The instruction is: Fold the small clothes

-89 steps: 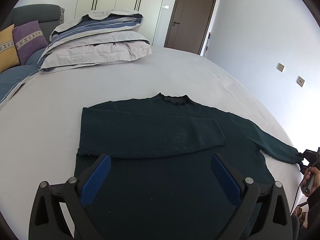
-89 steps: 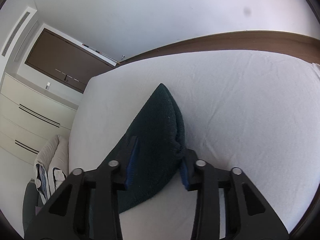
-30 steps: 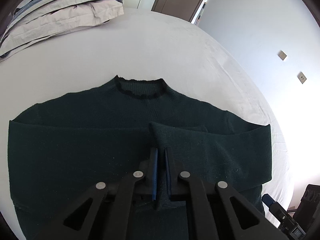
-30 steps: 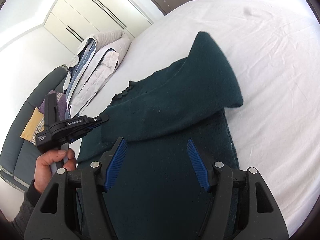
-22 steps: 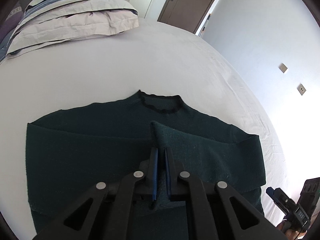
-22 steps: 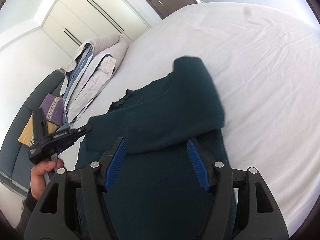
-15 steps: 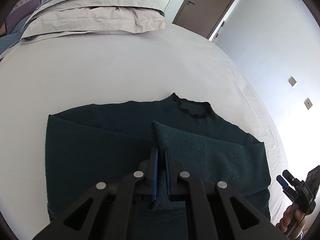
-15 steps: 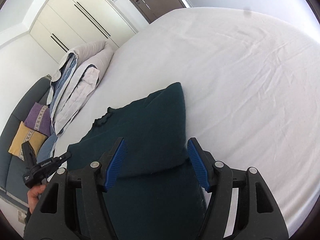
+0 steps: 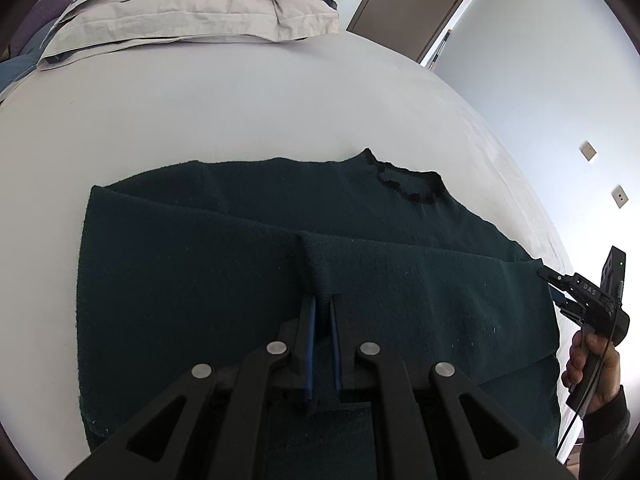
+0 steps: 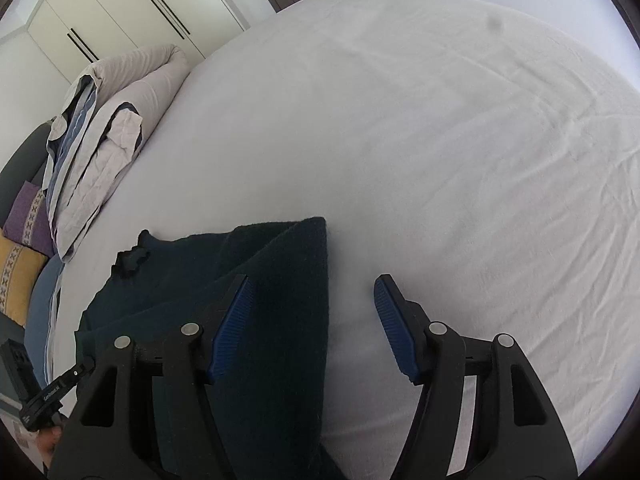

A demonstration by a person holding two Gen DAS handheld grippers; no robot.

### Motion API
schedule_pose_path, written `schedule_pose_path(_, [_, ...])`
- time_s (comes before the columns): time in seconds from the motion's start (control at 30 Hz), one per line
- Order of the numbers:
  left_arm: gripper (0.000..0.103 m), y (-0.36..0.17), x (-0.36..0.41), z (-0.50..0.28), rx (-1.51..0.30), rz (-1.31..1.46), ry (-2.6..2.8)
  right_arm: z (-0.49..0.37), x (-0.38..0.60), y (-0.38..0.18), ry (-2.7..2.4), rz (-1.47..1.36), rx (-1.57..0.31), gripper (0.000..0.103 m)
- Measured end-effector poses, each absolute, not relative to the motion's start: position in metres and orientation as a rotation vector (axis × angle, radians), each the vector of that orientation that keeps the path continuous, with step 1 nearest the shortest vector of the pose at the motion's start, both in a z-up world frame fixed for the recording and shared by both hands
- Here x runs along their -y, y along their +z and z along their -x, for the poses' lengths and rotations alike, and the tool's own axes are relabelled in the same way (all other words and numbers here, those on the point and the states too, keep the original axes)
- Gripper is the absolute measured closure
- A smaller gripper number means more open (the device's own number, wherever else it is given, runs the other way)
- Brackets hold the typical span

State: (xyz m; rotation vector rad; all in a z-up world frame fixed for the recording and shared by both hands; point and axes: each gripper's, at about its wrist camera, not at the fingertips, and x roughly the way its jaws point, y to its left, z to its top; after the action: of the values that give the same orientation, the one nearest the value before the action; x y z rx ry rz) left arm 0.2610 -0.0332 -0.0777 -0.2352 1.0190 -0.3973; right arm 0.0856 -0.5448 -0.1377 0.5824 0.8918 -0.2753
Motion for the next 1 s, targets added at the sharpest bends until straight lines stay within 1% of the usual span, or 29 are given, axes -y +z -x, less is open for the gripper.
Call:
schedule_pose_path(0.03, [0.095,-0.078,0.032,-0.260,-1.018,0.237,-0.398,-0.091,0.545,-0.139,-0.273,-0.563,-0.918,0.086])
schedule_pose_path(0.07, [0.095,-0.078,0.032,-0.259,-1.018,0.240,-0.399,-0.097,0.543,-0.141,-0.280,-0.538,-0.948,0.093])
schedule_pose_path(0.17, [0.095,-0.076,0.032,-0.254,-1.016,0.249,-0.399,-0.106,0.538,-0.140,-0.285,-0.474,-0.978,0.097])
schedule_pose_path(0.37, [0.095,-0.076,0.038,-0.248,-1.018,0.250,-0.400,-0.118,0.553,-0.131,-0.308,-0.471,-0.983,0.099])
schedule_pose_path(0.47, [0.095,-0.083,0.037,-0.250,-1.025,0.252,-0.383,-0.121,0.564,-0.135,-0.369,-0.417,-1.007,0.103])
schedule_pose_path(0.57, [0.095,-0.086,0.032,-0.252,-1.032,0.284,-0.389,-0.106,0.582,-0.136,-0.387,-0.494,-0.989,0.103])
schedule_pose_path(0.63, [0.095,-0.086,0.033,-0.251,-1.026,0.269,-0.396,-0.086,0.582,-0.123,-0.311,-0.560,-0.920,0.099])
schedule_pose_path(0.7, [0.095,-0.087,0.033,-0.251,-1.025,0.267,-0.395,-0.066,0.574,-0.111,-0.271,-0.567,-0.891,0.086])
schedule_pose_path(0.73, [0.095,-0.087,0.033,-0.251,-1.027,0.272,-0.393,-0.056,0.569,-0.107,-0.247,-0.570,-0.886,0.070])
schedule_pose_path(0.77, [0.095,-0.088,0.034,-0.251,-1.027,0.271,-0.391,-0.046,0.565,-0.105,-0.227,-0.578,-0.880,0.048])
schedule_pose_path(0.8, [0.094,-0.088,0.035,-0.252,-1.027,0.267,-0.390,-0.036,0.560,-0.103,-0.218,-0.589,-0.870,0.043])
schedule_pose_path(0.97, [0.094,-0.089,0.039,-0.252,-1.035,0.243,-0.385,-0.013,0.528,-0.118,-0.161,-0.569,-0.976,0.042])
schedule_pose_path(1.0, [0.094,-0.089,0.039,-0.253,-1.035,0.241,-0.384,-0.013,0.521,-0.123,-0.155,-0.543,-1.001,0.045])
